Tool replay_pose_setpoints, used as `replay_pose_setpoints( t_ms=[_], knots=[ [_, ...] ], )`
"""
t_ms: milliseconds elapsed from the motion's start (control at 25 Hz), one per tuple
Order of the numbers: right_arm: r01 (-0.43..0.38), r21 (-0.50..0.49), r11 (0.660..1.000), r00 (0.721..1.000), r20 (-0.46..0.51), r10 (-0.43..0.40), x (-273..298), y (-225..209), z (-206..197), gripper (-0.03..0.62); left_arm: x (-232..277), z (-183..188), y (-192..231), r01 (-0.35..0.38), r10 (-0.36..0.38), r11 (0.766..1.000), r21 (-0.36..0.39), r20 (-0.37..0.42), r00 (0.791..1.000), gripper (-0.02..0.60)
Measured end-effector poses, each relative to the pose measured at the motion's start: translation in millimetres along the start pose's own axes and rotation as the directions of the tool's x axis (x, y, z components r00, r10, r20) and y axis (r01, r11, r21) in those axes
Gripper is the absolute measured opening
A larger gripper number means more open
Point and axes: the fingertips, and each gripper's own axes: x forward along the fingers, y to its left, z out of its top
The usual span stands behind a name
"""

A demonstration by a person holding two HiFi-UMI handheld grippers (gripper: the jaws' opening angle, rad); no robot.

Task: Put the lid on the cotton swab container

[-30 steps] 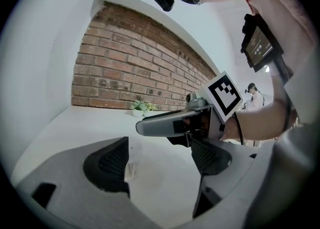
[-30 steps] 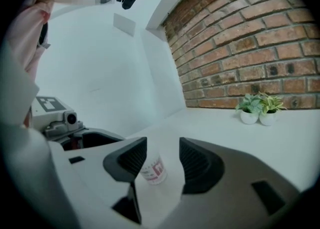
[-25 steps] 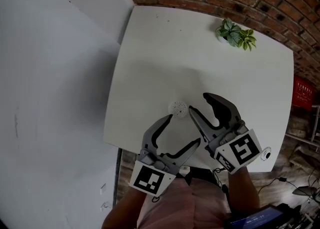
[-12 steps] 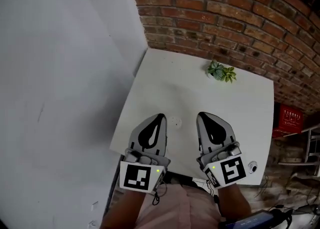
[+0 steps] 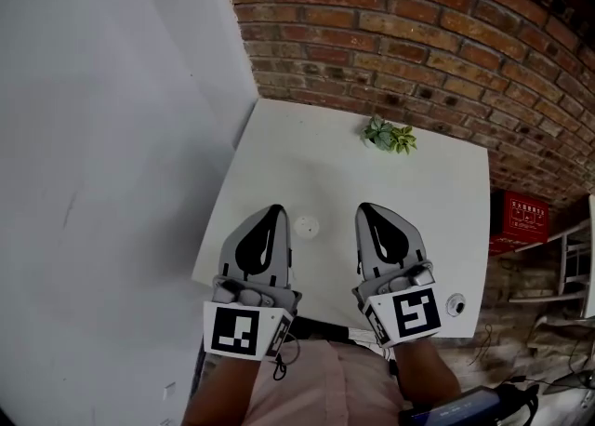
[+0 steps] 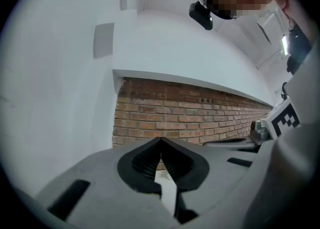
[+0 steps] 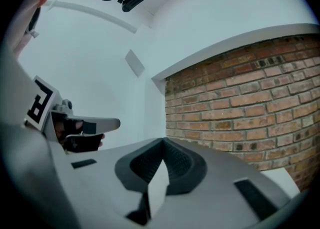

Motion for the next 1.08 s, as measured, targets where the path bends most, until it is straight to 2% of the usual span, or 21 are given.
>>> replay_pose_setpoints(
  t_ms=[440, 1080],
  knots=[
    [0.012, 0.014, 1.000, 1.000, 0.013, -0.012, -5.7, -5.8, 1.6, 0.005, 4.9, -4.7, -14.1, 0.039, -0.038, 0.999, 0.014, -0.013, 0.999, 0.005],
    [0.007, 0.021, 1.000, 1.000, 0.010, -0.007, 0.0, -9.4, -4.5, 0.005, 10.7, -19.0, -15.2, 0.042, -0.042, 0.999, -0.005, -0.037, 0.998, 0.005]
  ],
)
